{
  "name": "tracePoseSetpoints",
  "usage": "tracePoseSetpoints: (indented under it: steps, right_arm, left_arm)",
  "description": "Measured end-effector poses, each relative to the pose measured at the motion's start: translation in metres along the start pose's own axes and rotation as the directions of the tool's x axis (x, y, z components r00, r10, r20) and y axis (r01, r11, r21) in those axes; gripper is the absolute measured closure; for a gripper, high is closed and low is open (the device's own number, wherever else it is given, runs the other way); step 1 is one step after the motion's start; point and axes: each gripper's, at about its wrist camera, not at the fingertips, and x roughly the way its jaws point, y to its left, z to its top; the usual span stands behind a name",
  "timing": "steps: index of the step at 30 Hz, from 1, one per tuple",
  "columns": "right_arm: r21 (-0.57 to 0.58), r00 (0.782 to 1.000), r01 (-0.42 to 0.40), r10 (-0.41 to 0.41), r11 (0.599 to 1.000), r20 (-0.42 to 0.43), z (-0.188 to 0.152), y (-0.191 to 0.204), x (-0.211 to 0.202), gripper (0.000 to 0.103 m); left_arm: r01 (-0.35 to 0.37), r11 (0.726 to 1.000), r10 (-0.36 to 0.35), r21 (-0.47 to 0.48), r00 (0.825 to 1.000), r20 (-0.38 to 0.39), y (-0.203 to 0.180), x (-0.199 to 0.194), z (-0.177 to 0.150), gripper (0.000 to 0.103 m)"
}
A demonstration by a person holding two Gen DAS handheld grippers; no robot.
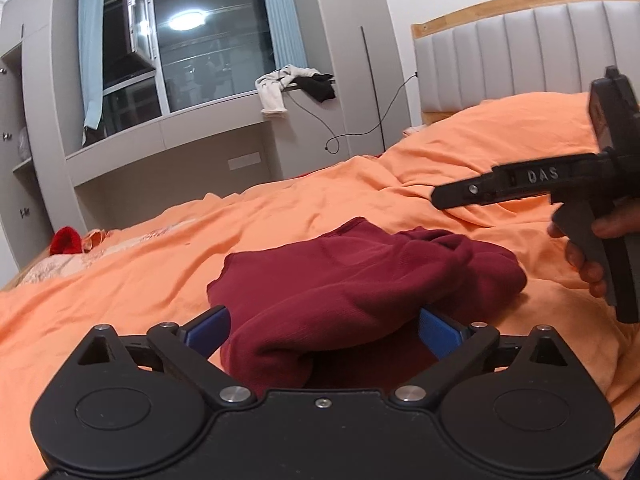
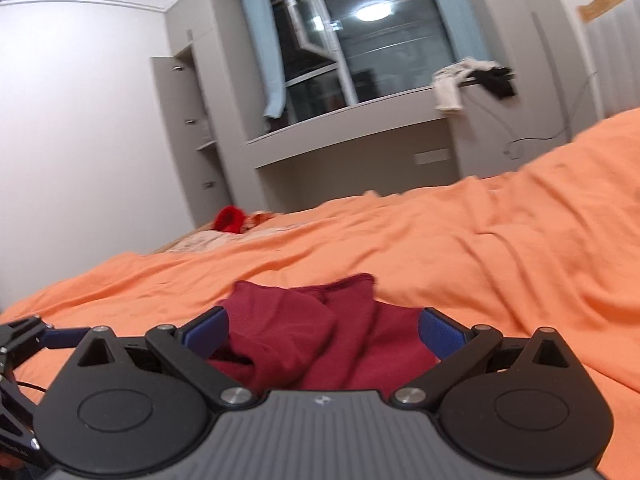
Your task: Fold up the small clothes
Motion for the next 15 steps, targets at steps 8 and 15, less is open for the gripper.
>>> tracePoseSetpoints:
  steps: [8,15]
  right_arm:
    - [0.136,0.982,-0.113,0.132,0.984,-0.139,0.014,-0.026,0.058,0.003]
    - [0.076,0.97,-0.11,0.124,0.991,-0.209,0.011,-0.019,0.079,0.022]
  left_arm:
    - [0.006,1.0,-0.006,-0.026,1.0,0.004,0.011,0.002,-0.012,0.007]
    - [-0.011,1.0,0.011,-0.006,1.0,-0.008,0.009,0.006,-0.019,0.025]
